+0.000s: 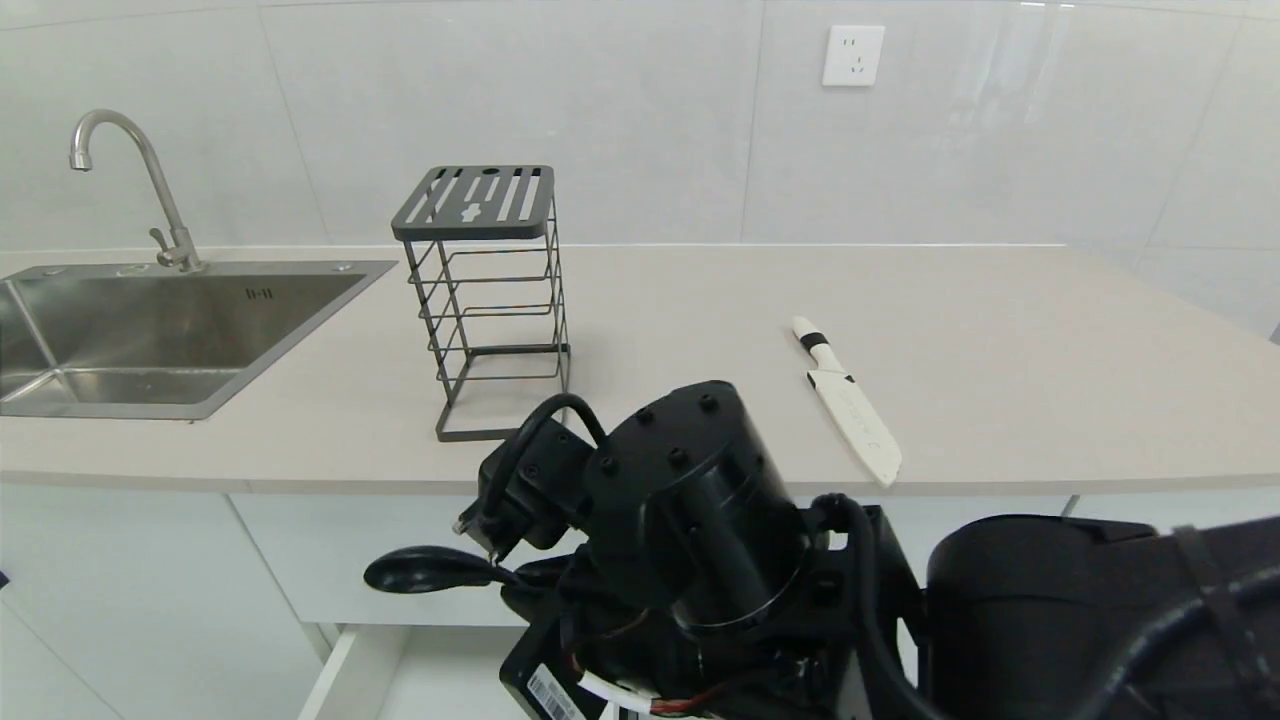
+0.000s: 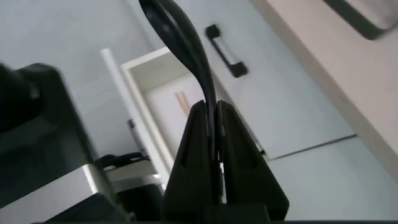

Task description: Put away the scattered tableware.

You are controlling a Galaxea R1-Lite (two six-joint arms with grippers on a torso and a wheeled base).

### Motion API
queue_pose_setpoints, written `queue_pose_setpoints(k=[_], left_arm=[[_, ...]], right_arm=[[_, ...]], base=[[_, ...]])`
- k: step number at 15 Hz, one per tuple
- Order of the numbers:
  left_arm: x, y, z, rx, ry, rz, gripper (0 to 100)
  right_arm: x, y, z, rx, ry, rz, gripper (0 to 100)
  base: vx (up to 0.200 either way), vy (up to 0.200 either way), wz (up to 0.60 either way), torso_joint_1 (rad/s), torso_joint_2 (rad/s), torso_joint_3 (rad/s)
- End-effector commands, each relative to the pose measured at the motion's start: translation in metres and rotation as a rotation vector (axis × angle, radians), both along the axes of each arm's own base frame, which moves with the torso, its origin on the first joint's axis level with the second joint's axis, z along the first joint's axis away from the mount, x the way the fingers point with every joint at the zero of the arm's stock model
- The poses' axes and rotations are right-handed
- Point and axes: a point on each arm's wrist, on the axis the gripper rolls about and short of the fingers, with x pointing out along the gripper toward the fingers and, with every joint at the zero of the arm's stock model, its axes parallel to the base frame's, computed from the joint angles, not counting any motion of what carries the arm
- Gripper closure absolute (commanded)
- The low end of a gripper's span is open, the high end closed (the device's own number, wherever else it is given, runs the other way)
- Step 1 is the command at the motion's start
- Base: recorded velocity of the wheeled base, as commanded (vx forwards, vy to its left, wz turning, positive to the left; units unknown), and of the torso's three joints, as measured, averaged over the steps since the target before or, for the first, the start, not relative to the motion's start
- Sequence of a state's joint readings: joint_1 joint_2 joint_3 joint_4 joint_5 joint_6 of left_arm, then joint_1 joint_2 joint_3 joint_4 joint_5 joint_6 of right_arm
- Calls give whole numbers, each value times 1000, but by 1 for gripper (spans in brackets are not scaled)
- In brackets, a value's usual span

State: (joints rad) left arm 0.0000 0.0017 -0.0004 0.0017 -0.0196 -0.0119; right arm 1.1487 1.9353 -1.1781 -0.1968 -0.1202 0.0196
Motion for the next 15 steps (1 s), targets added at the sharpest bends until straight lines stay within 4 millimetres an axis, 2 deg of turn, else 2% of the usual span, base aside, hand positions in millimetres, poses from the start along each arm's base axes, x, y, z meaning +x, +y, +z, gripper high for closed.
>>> queue_pose_setpoints(k=[1, 6, 8, 10, 12, 15], left_arm=[[0, 0, 0, 0, 0, 0, 0], [0, 0, 0, 0, 2, 0, 0], [0, 0, 0, 0, 2, 0, 0], [0, 0, 0, 0, 2, 1, 0], [0, 0, 1, 0, -1, 0, 0], [0, 0, 0, 0, 2, 0, 0]], right_arm=[[-4, 20, -16, -44, -30, -37, 100], [-16, 48, -34, -69, -60, -5, 100], [-15, 49, -35, -66, -60, -4, 100], [-18, 58, -57, -105, -52, 23, 100], [-16, 63, -67, -106, -55, 26, 100], [-15, 68, -77, -96, -38, 53, 100]], base=[[0, 0, 0, 0, 0, 0], [0, 0, 0, 0, 0, 0], [0, 0, 0, 0, 0, 0], [0, 0, 0, 0, 0, 0], [0, 0, 0, 0, 0, 0], [0, 0, 0, -90, 286, 199]])
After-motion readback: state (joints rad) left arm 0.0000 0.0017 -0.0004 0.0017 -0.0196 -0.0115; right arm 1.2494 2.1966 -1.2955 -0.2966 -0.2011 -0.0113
